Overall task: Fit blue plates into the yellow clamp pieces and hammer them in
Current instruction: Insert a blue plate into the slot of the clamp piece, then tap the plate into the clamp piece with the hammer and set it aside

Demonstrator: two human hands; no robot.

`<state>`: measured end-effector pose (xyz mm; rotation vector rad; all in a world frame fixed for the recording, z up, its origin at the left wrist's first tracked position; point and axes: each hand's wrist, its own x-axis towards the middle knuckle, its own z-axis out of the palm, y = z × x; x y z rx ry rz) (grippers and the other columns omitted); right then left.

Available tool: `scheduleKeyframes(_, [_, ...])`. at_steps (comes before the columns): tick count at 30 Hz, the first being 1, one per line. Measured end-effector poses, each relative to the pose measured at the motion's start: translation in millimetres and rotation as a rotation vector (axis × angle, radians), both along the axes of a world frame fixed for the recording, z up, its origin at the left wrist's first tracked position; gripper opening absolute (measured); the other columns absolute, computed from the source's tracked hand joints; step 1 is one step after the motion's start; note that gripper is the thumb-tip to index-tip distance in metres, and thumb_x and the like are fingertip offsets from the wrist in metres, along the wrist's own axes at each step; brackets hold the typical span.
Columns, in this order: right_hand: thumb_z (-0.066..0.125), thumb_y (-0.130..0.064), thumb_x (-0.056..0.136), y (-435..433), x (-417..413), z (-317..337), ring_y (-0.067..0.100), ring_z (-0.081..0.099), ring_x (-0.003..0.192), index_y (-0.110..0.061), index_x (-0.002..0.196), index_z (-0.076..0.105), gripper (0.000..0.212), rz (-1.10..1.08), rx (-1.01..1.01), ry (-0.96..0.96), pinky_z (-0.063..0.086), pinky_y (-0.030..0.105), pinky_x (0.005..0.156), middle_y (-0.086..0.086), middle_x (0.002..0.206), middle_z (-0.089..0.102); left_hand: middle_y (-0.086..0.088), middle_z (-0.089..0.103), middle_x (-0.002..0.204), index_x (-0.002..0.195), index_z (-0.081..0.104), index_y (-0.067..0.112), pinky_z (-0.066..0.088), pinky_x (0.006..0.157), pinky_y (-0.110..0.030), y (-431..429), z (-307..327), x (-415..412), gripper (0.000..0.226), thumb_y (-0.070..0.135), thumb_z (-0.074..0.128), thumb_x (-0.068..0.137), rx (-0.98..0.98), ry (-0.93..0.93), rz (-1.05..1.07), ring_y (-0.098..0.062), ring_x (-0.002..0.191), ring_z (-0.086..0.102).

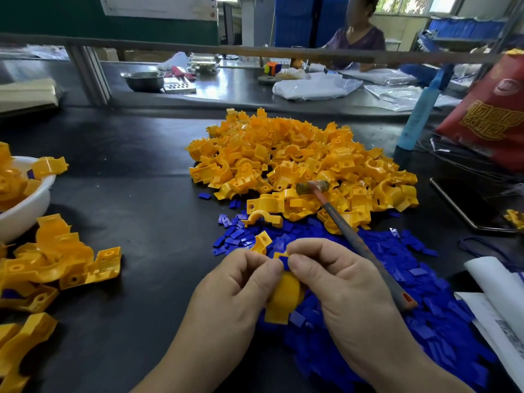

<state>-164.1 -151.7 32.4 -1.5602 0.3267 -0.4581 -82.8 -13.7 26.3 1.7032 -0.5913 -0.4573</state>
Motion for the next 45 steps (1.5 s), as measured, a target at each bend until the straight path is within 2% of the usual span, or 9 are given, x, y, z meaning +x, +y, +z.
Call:
scheduleKeyframes(4, [0.065,-0.037,0.075,4.9,-1.5,4.4,0.006,0.066,0.090,-0.043,0.093,0.069,0.019,0.002,-0.182,0.065,0.058,0.026,0.073,-0.013,0.093,0.070,0.009,0.073,0.085,0.090,0.069,0.044,0.057,0.070,-0.027,0.7,2.0,3.6,0.034,0.063,0.055,0.066,-0.005,0.114,-0.072,-0.007,0.077,0.069])
scheduleKeyframes(10, [0.063,-0.029,0.086,7.0,0.3,5.9,-0.001,0.061,0.089,-0.051,0.094,0.061,0.024,0.022,-0.332,0.122,0.054,0.018,0.070,-0.025,0.097,0.063,0.016,0.069,0.074,0.082,0.069,0.038,0.046,0.051,-0.010,-0.7,3.0,6.4,0.014,0.040,0.058,0.091,0.055,0.058,-0.003,0.002,0.064,0.063])
scheduleKeyframes(13, [0.049,-0.055,0.081,2.3,0.3,8.6,-0.007,0.054,0.096,-0.050,0.094,0.055,0.015,-0.014,-0.676,0.141,0.048,0.011,0.073,-0.029,0.102,0.052,0.007,0.072,0.072,0.081,0.070,0.036,0.051,0.049,-0.017,6.8,7.7,19.4,0.017,0.030,0.060,0.093,0.043,0.092,0.105,-0.005,0.061,0.068])
scheduleKeyframes(16, [0.051,-0.049,0.083,-26.3,-4.1,6.9,-0.003,0.047,0.095,-0.036,0.108,0.059,0.029,-0.266,-1.104,0.148,0.038,0.015,0.079,-0.024,0.106,0.053,0.008,0.072,0.073,0.083,0.070,0.036,0.050,0.050,-0.019,22.6,7.7,43.8,0.016,0.033,0.060,0.095,0.168,0.035,0.199,-0.007,0.063,0.067])
scheduleKeyframes(20, [0.052,-0.053,0.085,-68.9,-11.9,5.4,0.016,0.046,0.100,-0.030,0.127,0.051,0.047,-0.427,-1.311,0.717,0.042,0.032,0.079,-0.005,0.114,0.056,0.007,0.071,0.071,0.084,0.069,0.029,0.051,0.050,-0.020,33.5,-1.8,65.7,0.017,0.036,0.060,0.096,0.397,-0.087,0.277,-0.007,0.065,0.066])
scheduleKeyframes(23, [0.045,-0.061,0.087,-81.8,-11.4,-0.3,0.016,0.048,0.098,-0.034,0.123,0.047,0.046,-0.308,-1.289,0.904,0.044,0.030,0.077,-0.007,0.107,0.054,0.012,0.068,0.073,0.083,0.069,0.031,0.047,0.056,-0.024,35.2,-7.5,71.5,0.021,0.040,0.056,0.097,0.533,-0.221,0.307,-0.005,0.068,0.060])
scheduleKeyframes(31, [0.043,-0.035,0.095,-78.4,-12.3,4.0,0.008,0.047,0.068,-0.027,0.096,0.055,0.014,-0.365,-1.253,0.704,0.029,0.022,0.049,-0.008,0.081,0.051,0.006,0.061,0.113,0.126,0.058,0.025,0.055,0.085,-0.039,38.9,-5.4,74.9,0.072,0.077,0.056,0.075,0.902,-0.394,0.325,-0.015,0.100,0.059])
scheduleKeyframes(38, [0.043,-0.024,0.092,-28.2,-10.1,31.4,0.011,0.051,0.040,-0.041,0.084,0.056,0.024,-0.042,-0.562,0.350,0.040,0.022,0.035,0.000,0.050,0.056,0.008,0.059,0.113,0.116,0.055,0.031,0.050,0.087,-0.036,37.0,-8.2,69.2,0.053,0.067,0.063,0.078,1.115,-0.562,0.271,-0.015,0.106,0.056])
scheduleKeyframes(45, [0.044,-0.040,0.089,-7.2,-9.6,32.5,0.007,0.054,0.052,-0.050,0.098,0.054,0.016,0.244,-0.777,0.409,0.046,0.025,0.050,-0.008,0.075,0.063,0.007,0.059,0.107,0.113,0.058,0.032,0.049,0.083,-0.035,36.9,-13.8,74.8,0.051,0.068,0.063,0.078,1.038,-0.570,0.330,-0.017,0.104,0.056])
